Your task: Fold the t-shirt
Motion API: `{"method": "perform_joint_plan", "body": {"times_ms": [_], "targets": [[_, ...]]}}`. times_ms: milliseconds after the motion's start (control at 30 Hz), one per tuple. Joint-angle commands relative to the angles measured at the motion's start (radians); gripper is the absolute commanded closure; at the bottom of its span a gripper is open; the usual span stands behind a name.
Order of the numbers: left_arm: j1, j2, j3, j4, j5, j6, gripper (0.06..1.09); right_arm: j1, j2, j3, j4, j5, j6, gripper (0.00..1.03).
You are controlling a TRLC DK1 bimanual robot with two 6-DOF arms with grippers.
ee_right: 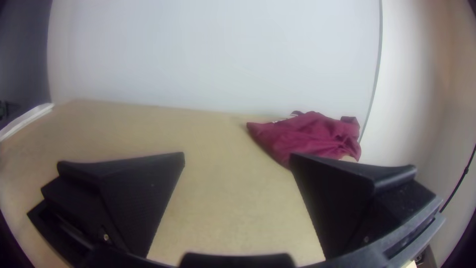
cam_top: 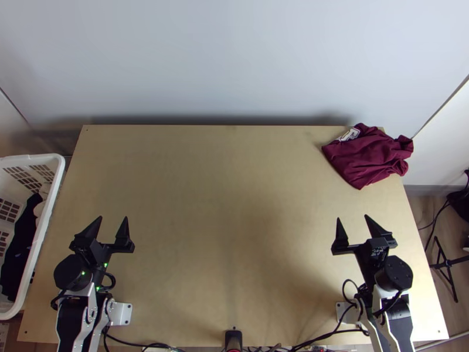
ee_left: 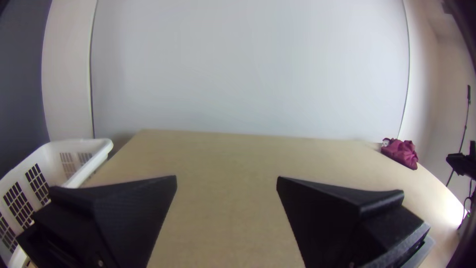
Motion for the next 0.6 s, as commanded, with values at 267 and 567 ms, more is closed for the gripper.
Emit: {"method": "perform_joint_plan", "body": {"times_ms": [267, 567], "targets": [[-0.078, 0.000, 0.000, 0.000, 0.000, -0.001, 0.10, -0.001, -0.001, 0.000, 0.000, 0.000, 0.000, 0.05], [-0.084, -0.001, 0.000, 0.000, 0.002, -0.001, 0.10, 0.001, -0.001, 0.000, 0.000, 0.000, 0.000, 0.05]]}}
